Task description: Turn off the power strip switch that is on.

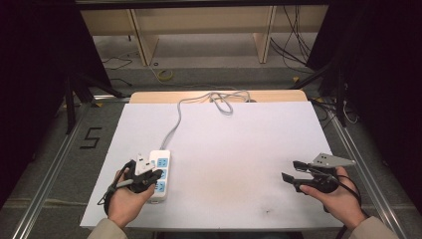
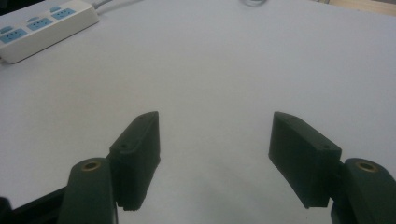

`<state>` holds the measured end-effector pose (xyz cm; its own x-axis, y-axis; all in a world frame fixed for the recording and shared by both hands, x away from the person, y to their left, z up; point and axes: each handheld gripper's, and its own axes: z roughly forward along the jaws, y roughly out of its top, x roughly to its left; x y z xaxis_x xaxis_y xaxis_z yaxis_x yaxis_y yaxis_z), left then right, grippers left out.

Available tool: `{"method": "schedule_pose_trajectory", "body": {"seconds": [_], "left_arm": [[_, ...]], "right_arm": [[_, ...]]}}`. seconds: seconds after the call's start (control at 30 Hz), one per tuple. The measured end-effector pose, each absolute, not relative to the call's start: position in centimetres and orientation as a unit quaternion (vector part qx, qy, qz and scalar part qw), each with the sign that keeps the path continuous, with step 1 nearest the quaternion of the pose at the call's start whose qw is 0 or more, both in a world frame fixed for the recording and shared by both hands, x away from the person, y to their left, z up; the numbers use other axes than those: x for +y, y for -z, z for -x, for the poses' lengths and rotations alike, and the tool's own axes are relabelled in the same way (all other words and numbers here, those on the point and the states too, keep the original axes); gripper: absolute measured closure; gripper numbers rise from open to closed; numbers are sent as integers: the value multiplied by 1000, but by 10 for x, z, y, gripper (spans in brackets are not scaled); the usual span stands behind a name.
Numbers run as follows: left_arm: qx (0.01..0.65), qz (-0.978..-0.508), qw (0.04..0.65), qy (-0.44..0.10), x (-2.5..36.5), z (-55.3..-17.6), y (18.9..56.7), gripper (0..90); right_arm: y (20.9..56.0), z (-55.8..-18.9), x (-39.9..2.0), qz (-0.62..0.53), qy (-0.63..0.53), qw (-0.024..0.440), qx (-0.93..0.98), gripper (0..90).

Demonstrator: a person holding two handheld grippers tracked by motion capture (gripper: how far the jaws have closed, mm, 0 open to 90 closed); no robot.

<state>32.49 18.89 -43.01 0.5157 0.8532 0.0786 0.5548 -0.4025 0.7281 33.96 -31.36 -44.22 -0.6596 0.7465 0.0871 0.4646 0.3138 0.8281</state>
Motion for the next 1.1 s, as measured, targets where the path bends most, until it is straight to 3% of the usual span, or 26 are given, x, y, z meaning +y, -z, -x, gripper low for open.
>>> {"method": "schedule_pose_trajectory", "body": {"seconds": [1.1], "left_arm": [[460, -803, 305, -223, 200, -326, 432, 899]], "right_arm": [[442, -339, -314, -380, -442, 162, 796, 342]]}}
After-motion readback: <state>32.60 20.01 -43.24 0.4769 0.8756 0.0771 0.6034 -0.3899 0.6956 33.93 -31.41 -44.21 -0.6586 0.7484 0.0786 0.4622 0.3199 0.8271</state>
